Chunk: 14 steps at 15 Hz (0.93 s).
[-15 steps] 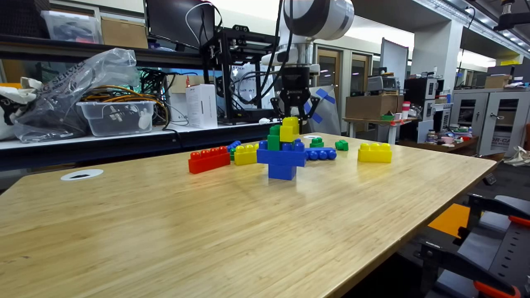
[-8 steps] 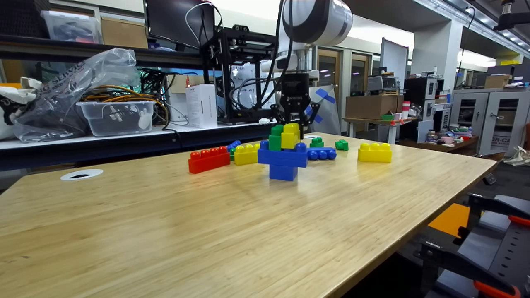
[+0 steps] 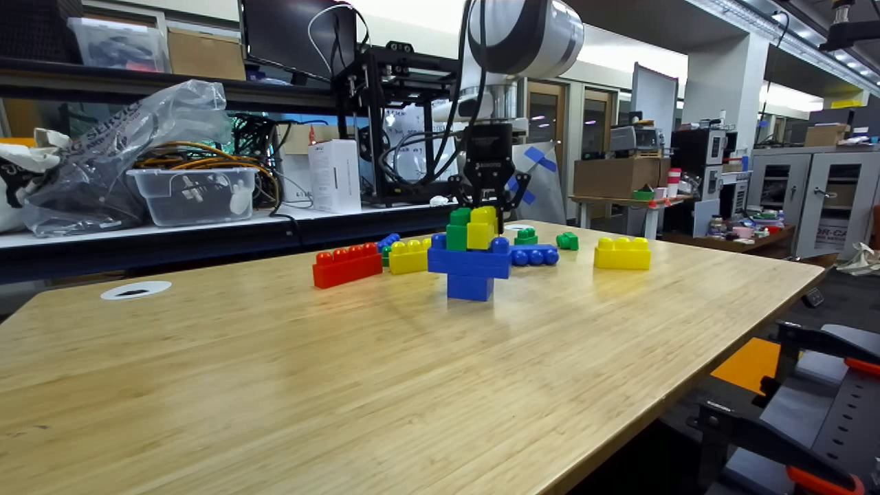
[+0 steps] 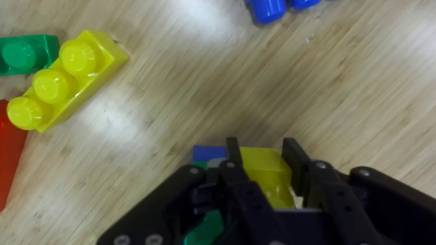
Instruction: Attach the three piece Lego to the stack of Lego's
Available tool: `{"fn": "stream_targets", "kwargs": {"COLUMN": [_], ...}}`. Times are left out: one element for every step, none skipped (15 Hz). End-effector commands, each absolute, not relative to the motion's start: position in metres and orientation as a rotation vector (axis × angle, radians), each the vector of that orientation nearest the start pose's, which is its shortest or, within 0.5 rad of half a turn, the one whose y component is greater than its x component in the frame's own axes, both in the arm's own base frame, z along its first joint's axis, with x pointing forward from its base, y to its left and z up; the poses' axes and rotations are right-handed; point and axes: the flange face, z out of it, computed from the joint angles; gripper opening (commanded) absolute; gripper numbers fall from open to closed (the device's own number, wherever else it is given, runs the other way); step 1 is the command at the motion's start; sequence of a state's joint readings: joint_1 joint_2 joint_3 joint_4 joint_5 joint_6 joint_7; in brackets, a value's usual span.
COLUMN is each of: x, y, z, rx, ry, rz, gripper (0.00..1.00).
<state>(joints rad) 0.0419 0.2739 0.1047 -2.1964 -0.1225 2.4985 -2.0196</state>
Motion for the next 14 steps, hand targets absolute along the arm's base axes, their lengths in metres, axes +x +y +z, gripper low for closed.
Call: {"fn": "stream_targets", "kwargs": {"x": [0.556,0.556,0.556,0.556,0.555,0.555,0.555,0.554,0.554,0.554,0.554,0.554,0.554,0.553], "y": [0.083,0.082,0.083,0.083,0.083,0.083,0.084,0.085,0.086,0.087,0.088,0.090,0.091,0.093], "z": [0.260,0.261,0.261,0.262,0.262,0.264,0.265,0.267,0.269,0.273,0.276,0.280,0.283,0.291], "rx": [1.290,1.292,1.296,1.298,1.297,1.295,1.293,1.287,1.282,1.275,1.266,1.258,1.257,1.256], "ry": [2.799,2.799,2.796,2.794,2.792,2.790,2.788,2.786,2.781,2.777,2.773,2.767,2.760,2.749], "rz": [-0.034,-0.032,-0.034,-0.033,-0.036,-0.037,-0.039,-0.041,-0.041,-0.042,-0.044,-0.046,-0.046,-0.044], "gripper": [0.11,0.11,0.11,0.40,0.62,0.68,0.74,0.82,0.88,0.95,0.99,1.00,1.00,1.00]}}
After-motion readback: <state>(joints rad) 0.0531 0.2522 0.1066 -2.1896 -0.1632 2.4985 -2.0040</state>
